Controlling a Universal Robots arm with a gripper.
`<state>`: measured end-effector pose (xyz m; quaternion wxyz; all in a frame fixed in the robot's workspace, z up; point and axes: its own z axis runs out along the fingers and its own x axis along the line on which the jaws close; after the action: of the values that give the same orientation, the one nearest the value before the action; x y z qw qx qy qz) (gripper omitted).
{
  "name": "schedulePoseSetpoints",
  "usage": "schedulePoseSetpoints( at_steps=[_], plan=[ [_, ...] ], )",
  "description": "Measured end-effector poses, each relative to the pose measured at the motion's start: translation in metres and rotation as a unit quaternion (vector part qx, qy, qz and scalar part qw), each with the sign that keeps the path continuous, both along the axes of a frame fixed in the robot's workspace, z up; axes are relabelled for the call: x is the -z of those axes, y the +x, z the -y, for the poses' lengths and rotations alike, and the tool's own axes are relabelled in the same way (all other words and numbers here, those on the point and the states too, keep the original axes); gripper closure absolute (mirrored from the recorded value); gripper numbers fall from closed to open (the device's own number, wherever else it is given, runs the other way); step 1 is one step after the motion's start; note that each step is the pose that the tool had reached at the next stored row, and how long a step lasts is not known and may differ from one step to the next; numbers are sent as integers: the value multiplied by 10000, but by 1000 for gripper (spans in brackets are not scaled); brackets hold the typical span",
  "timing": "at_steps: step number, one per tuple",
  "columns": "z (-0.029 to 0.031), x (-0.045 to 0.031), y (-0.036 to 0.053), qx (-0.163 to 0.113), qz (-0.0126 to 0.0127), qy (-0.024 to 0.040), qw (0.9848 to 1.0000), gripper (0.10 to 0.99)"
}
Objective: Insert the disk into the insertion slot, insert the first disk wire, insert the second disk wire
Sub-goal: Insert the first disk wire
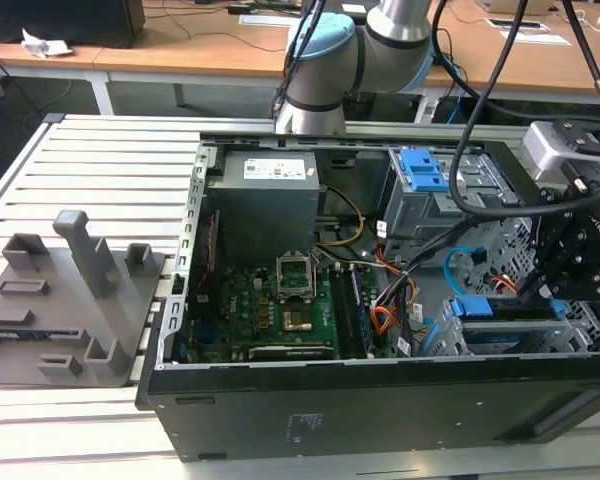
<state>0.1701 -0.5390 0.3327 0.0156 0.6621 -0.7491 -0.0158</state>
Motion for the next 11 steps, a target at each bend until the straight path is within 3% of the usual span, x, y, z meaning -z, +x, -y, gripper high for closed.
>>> schedulePoseSetpoints(
  at_steps=[1, 3, 4, 5, 6, 7, 8, 11],
  plan=[
    [1, 9, 0, 1, 0, 5, 10000, 851],
    [1, 0, 1, 0, 1, -3, 10000, 851],
    [0, -56, 1, 0, 1, -3, 10000, 784],
    [-4, -144, 1, 0, 1, -5, 10000, 784],
    [-38, -311, 1, 0, 1, -5, 10000, 784],
    [-59, -491, 1, 0, 1, -5, 10000, 863],
    [-59, -578, -6, -16, 1, -4, 10000, 980],
    [-49, -578, -77, -33, 1, 0, 10000, 980]
  ],
)
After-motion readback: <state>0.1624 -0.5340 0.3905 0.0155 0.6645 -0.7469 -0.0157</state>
